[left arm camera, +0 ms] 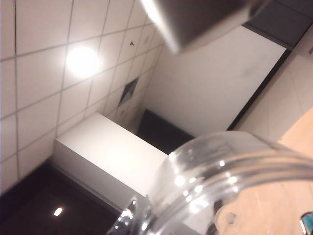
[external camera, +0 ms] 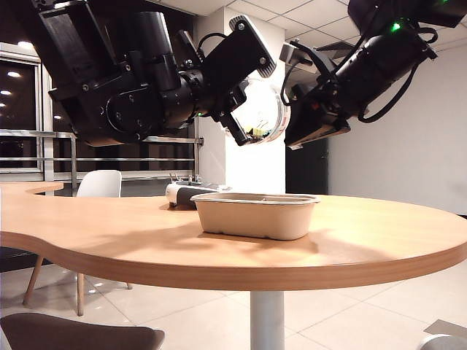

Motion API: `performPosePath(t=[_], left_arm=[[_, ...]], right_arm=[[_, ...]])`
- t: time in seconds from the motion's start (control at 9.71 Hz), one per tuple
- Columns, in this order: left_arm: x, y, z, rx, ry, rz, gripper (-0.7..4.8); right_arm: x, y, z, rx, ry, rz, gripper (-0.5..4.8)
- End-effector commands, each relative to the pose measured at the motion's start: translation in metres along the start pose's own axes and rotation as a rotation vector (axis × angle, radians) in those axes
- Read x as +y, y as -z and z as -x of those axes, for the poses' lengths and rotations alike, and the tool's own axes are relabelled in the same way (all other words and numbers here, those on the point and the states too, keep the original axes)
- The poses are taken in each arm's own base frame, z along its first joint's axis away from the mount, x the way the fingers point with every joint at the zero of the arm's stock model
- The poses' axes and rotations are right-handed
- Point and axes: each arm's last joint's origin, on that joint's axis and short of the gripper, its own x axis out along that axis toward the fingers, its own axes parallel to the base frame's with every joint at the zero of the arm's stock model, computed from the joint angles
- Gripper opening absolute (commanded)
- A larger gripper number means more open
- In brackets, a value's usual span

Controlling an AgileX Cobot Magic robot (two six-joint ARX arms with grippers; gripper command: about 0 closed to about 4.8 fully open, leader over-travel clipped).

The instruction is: Pick up the box filled with clips, pour some clips from it into the rectangular paper box, and then put the clip box back on the table.

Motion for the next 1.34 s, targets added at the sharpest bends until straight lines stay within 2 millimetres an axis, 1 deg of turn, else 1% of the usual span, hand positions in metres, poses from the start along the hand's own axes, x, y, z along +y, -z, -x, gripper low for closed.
performPosePath(t=[0.1, 0.31, 0.41, 0.51, 0.62, 0.72, 0.82, 0.93, 1.03, 1.13, 1.24, 1.34], left_arm=[[0.004, -0.014, -0.001, -0.071, -0.048, -0.080, -0.05], [0.003, -0.017, -0.002, -0.092, -0.043, -0.104, -0.06], [0.003, -0.016, -0.002, -0.091, -0.043, -0.104, -0.05], [0.004, -0.016, -0.001, -0.090, -0.046, -0.107, -0.05], [0.004, -0.016, -0.002, -0.092, -0.052, -0.119, -0.05], [0.004, -0.016, -0.002, -0.092, -0.052, -0.111, -0.05], [0.004, -0.016, -0.001, -0.090, -0.050, -0.092, -0.05], [0.004, -0.016, -0.001, -0.087, -0.050, -0.079, -0.05], [0.004, -0.016, -0.001, -0.084, -0.051, -0.070, -0.05], [0.004, -0.016, -0.001, -0.084, -0.051, -0.060, -0.05], [0.004, -0.015, -0.001, -0.084, -0.049, -0.026, -0.05], [0.004, -0.015, -0.001, -0.085, -0.049, -0.026, -0.05]], right_arm=[[0.001, -0.014, 0.002, -0.137, -0.077, 0.057, 0.11], [-0.002, -0.021, 0.003, -0.189, -0.009, 0.082, 0.08], [-0.001, -0.020, 0.004, -0.178, -0.018, 0.076, 0.08], [0.001, -0.014, 0.004, -0.128, -0.066, 0.051, 0.08], [-0.003, -0.009, 0.004, -0.046, 0.109, 0.026, 0.08], [-0.005, -0.009, 0.004, -0.038, 0.167, 0.015, 0.08], [-0.006, -0.023, 0.006, -0.195, 0.109, 0.062, 0.08], [-0.006, -0.022, 0.006, -0.175, 0.137, 0.047, 0.08], [-0.006, -0.012, 0.005, -0.078, 0.155, 0.006, 0.08], [-0.006, -0.012, 0.005, -0.077, 0.159, 0.001, 0.08], [-0.004, -0.017, 0.005, -0.138, 0.054, 0.021, 0.00], [-0.003, -0.019, 0.006, -0.165, -0.003, 0.034, 0.00]])
